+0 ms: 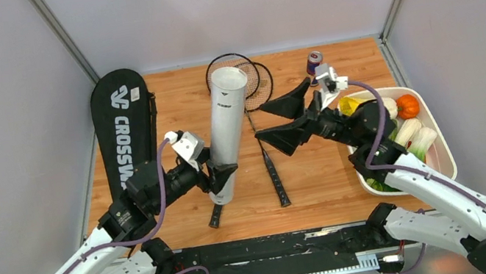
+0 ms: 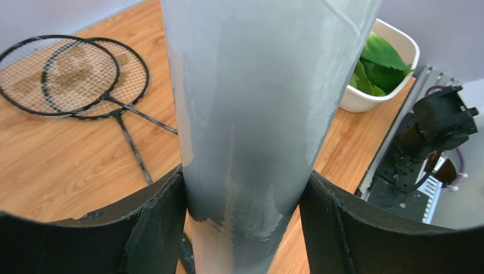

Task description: Pack up the badminton gear

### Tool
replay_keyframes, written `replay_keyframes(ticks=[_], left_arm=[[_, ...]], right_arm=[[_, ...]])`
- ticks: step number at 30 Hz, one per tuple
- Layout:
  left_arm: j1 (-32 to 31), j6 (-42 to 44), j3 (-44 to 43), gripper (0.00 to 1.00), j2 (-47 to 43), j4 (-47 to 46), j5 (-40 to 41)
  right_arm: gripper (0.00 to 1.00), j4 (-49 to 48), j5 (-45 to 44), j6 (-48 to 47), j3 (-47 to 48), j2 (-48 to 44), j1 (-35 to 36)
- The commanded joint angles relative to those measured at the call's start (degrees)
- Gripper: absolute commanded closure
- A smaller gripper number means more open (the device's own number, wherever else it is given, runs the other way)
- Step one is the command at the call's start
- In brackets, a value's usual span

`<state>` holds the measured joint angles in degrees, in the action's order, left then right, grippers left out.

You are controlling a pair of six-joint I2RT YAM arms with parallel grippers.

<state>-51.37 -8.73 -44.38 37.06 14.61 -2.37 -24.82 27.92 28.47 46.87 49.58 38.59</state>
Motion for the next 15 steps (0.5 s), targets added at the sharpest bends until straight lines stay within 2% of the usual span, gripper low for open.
replay_keyframes(ticks=[1,4,8,11,15], left_arm=[[-0.04,-4.14,1.09,0.28,0.43,-8.68,-3.96],[0.0,-4.87,2.15,0.27,1.36,-10.6,-6.25],[-0.04,-5.89,3.13,0.25,2.3,-11.34,-6.89],[0.01,-5.73,3.79,0.23,2.27,-11.21,-7.64],[0.01,-5.19,4.56,0.2,1.54,-11.07,-7.65]], right_arm=[[0.05,-8.48,-1.04,2.65,1.25,4.34,4.44],[0.04,-12.13,-3.95,2.28,0.9,8.67,7.8],[0.07,-15.63,-3.61,2.64,1.34,14.15,10.47],[0.14,-15.48,-4.16,2.79,2.23,16.98,11.19],[0.29,-15.72,-5.66,2.91,2.35,18.0,11.16]])
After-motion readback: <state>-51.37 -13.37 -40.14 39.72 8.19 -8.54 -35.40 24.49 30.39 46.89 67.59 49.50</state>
